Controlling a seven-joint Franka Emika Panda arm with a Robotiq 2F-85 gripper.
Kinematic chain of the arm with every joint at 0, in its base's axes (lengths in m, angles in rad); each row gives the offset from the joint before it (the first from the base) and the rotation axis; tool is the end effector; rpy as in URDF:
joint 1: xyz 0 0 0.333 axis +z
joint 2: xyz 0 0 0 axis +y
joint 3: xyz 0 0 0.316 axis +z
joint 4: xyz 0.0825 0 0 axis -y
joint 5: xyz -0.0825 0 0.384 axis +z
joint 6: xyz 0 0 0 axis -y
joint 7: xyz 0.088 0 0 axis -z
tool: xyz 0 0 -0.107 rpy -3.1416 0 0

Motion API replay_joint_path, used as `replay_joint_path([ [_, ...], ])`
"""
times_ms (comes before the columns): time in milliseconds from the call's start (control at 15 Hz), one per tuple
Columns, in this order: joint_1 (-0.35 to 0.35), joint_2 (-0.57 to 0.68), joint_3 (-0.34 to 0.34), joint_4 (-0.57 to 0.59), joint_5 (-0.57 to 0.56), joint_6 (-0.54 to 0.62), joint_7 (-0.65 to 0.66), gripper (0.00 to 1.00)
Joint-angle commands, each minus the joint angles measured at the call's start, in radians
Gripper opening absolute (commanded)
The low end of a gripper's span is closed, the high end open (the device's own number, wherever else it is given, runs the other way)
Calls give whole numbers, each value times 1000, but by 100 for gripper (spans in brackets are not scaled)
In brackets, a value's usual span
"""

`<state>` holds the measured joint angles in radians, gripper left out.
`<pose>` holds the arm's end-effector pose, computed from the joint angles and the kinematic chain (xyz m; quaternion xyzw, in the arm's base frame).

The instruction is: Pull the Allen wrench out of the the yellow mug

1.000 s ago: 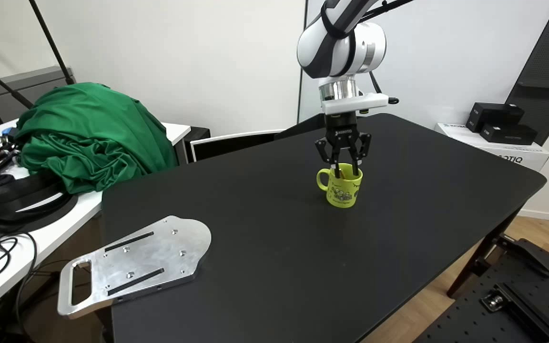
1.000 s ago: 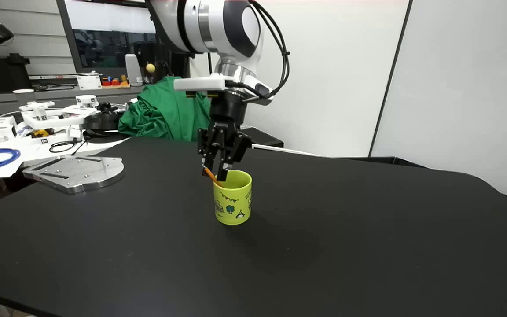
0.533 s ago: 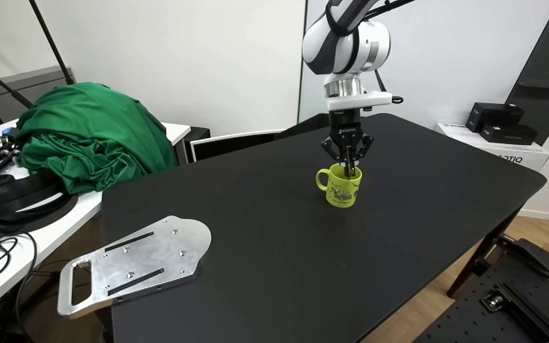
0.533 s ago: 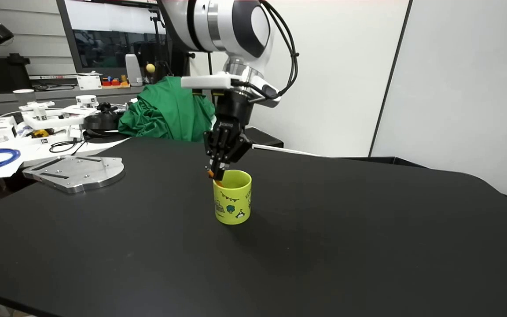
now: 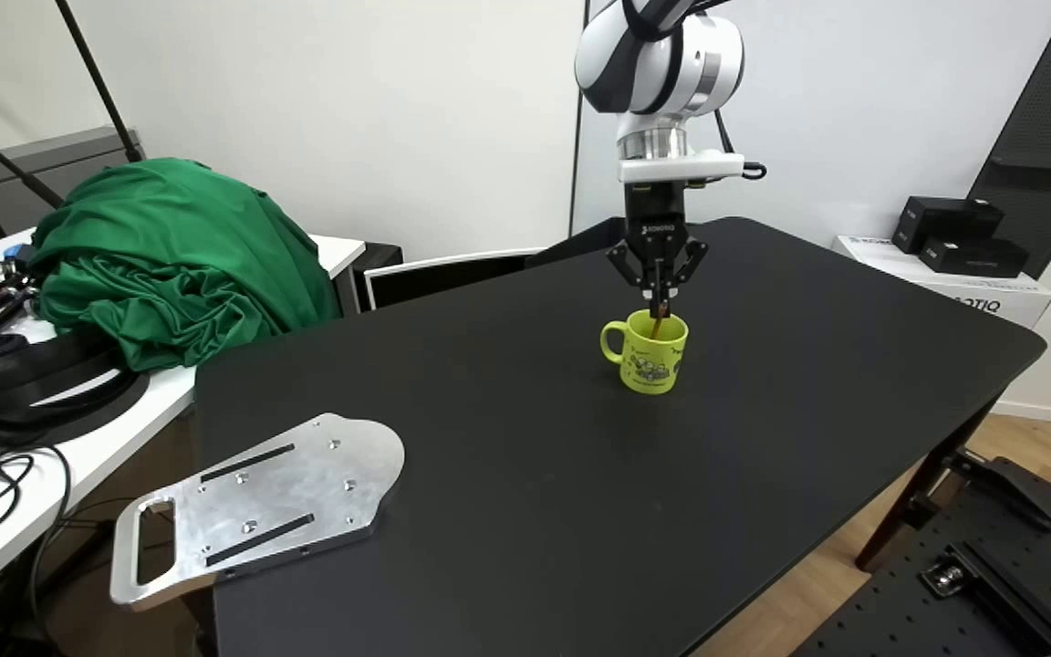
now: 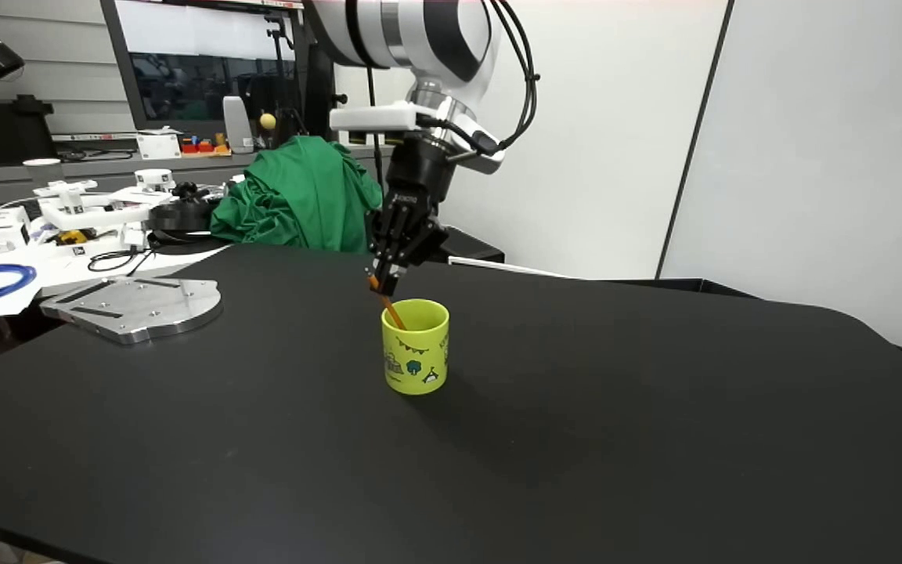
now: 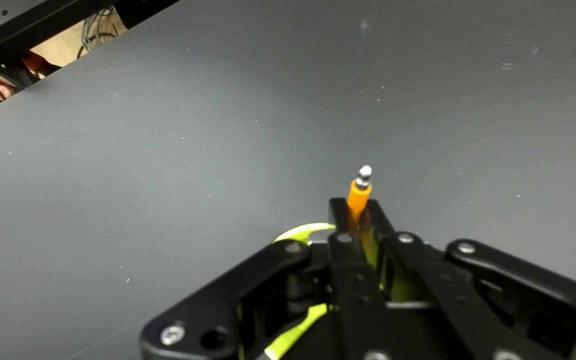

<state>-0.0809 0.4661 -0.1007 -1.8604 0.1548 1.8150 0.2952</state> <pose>0.5700 -0.0897 0.2399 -0.9301 0.2646 0.2527 0.0304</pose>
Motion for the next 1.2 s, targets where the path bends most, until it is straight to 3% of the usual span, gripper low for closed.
replay_joint_path([
  [0, -9, -1, 4, 84, 38, -70, -3, 2],
  [667, -23, -56, 1, 218, 121, -201, -3, 2],
  [1133, -12, -89, -42, 205, -52, -186, 8, 2],
])
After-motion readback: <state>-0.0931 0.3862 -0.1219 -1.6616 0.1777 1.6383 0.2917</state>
